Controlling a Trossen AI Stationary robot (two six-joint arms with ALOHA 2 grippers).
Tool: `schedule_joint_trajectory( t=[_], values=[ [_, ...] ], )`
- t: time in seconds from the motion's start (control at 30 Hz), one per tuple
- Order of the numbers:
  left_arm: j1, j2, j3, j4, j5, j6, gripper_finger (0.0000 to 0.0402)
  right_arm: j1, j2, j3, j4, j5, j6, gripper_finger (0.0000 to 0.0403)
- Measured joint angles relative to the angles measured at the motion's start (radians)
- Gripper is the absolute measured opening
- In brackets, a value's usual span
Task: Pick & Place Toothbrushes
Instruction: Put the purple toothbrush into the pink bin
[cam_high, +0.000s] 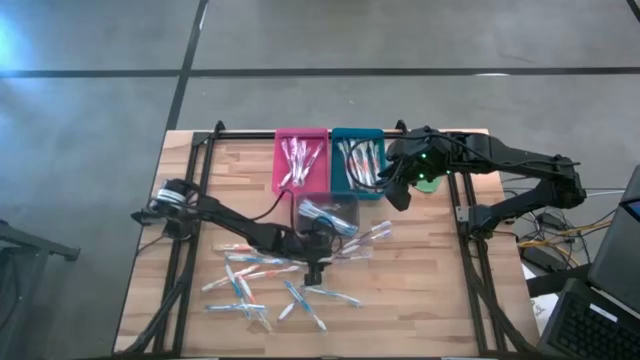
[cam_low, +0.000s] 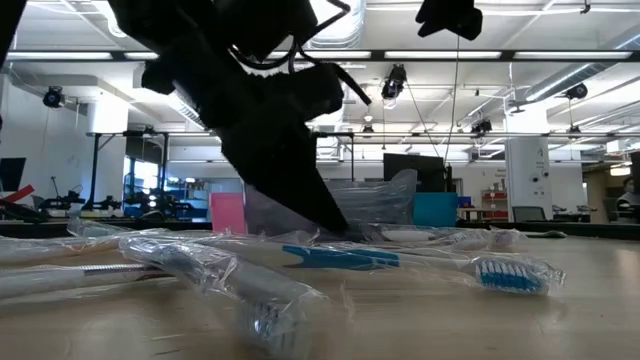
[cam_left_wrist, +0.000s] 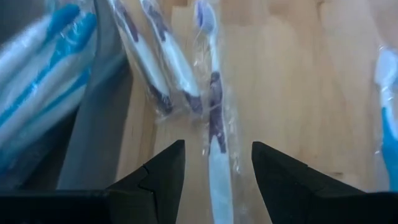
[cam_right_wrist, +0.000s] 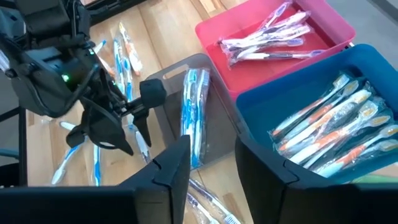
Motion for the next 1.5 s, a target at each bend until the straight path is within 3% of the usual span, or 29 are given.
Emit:
schedule_joint_trajectory(
  t=[0.53, 0.9, 1.13, 1.5],
  values=[
    [0.002, 0.052, 0.001, 0.003, 0.008, -0.004, 0.0185, 0.0, 0.0, 0.0, 0.0, 0.0, 0.0, 0.0063],
    [0.002, 0.047, 0.0, 0.009, 0.01, 0.0, 0.0075, 0.0, 0.0, -0.001, 0.0, 0.0, 0.0, 0.0038],
    [0.003, 0.044, 0.035, 0.005, 0.009, 0.083, 0.0026, 0.0, 0.0, -0.001, 0.0, 0.0, 0.0, 0.0051],
    [0.002, -0.039, 0.138, -0.203, 0.003, 0.114, 0.0031, 0.0, 0.0, -0.001, -0.006, 0.0, 0.0, 0.0087]
  ],
)
